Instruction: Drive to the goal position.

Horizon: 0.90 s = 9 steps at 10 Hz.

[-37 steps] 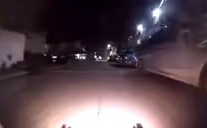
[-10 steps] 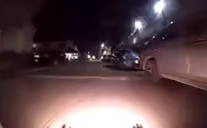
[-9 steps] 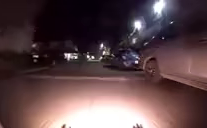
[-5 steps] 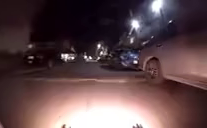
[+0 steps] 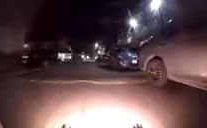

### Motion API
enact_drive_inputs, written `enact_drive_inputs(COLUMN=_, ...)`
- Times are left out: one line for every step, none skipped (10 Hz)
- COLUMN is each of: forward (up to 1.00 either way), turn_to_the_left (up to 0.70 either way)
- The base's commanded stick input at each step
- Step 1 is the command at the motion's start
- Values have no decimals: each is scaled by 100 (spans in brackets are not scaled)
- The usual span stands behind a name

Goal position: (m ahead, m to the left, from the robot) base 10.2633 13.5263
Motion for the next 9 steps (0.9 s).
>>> enact_drive_inputs(forward=60, turn_to_the_left=0)
enact_drive_inputs(forward=60, turn_to_the_left=0)
enact_drive_inputs(forward=60, turn_to_the_left=0)
enact_drive_inputs(forward=60, turn_to_the_left=-8)
enact_drive_inputs(forward=60, turn_to_the_left=-15)
enact_drive_inputs(forward=60, turn_to_the_left=-15)
enact_drive_inputs(forward=60, turn_to_the_left=-15)
enact_drive_inputs(forward=60, turn_to_the_left=-15)
enact_drive_inputs(forward=60, turn_to_the_left=-15)
